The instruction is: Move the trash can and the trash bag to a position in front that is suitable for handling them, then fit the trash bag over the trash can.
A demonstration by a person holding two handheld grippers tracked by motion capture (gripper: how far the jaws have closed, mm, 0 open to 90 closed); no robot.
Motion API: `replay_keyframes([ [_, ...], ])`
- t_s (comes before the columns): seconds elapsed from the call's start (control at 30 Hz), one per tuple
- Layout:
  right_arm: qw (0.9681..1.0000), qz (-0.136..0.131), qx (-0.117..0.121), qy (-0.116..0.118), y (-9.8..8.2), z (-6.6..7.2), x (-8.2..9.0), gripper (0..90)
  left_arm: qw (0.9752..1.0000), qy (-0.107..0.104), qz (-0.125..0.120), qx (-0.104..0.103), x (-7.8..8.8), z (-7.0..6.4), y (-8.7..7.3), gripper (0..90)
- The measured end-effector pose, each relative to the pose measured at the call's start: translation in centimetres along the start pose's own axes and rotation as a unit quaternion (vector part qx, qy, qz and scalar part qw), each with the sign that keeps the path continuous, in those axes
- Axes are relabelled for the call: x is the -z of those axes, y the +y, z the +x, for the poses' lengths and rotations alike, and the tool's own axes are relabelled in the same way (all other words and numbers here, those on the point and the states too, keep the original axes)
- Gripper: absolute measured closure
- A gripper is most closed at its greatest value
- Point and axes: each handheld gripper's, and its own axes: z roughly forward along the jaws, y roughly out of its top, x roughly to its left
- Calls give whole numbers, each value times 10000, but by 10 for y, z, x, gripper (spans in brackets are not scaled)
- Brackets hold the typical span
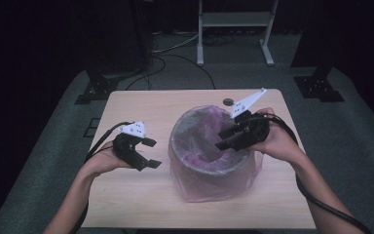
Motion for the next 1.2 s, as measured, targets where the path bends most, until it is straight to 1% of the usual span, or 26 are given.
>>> replay_keyframes([
  [0.07, 9997, -175, -139, -85, 1, -10, 4, 462, 10000, 5, 3, -3, 1, -1, -1, 166],
  [0.1, 9995, -216, -195, -111, 1, -13, 5, 446, 10000, 36, -20, 2, 2, -1, -2, 164],
  [0.13, 9993, -265, -252, -123, 1, -17, 7, 430, 10000, 88, -15, 36, 3, -1, -2, 112],
  [0.2, 9988, -328, -325, -159, 0, -24, 9, 401, 9999, 113, -38, 92, 4, -1, -3, 100],
  [0.27, 9985, -357, -360, -189, 0, -28, 10, 389, 9998, 149, -42, 124, 5, 0, -4, 79],
  [0.3, 9981, -413, -393, -235, -1, -32, 12, 375, 9998, 166, -41, 123, 6, 0, -5, 72],
  [0.33, 9981, -413, -393, -235, -1, -32, 12, 375, 9997, 177, -59, 129, 7, 1, -6, 72],
  [0.43, 9974, -477, -457, -273, 0, -39, 13, 372, 9996, 217, -78, 147, 10, 2, -8, 72],
  [0.5, 9974, -464, -470, -289, 0, -40, 14, 371, 9996, 238, -88, 148, 13, 2, -9, 72],
  [0.53, 9973, -481, -450, -331, 1, -40, 16, 371, 9995, 250, -104, 138, 14, 2, -9, 72],
  [0.6, 9969, -523, -469, -345, 1, -40, 19, 371, 9995, 259, -113, 153, 15, 3, -9, 72],
  [0.7, 9966, -556, -484, -377, 0, -41, 22, 371, 9995, 236, -105, 181, 14, 2, -10, 72],
  [0.8, 9965, -565, -490, -384, -2, -41, 23, 371, 9996, 213, -74, 158, 11, 1, -11, 72],
  [0.93, 9964, -559, -496, -391, -3, -39, 25, 371, 9996, 233, -74, 162, 12, 1, -10, 72],
  [1.07, 9962, -575, -475, -460, -3, -39, 32, 370, 9995, 254, -96, 152, 13, 0, -9, 72],
  [1.2, 9949, -663, -527, -540, -6, -40, 42, 369, 9995, 265, -67, 173, 14, -2, -11, 72],
])
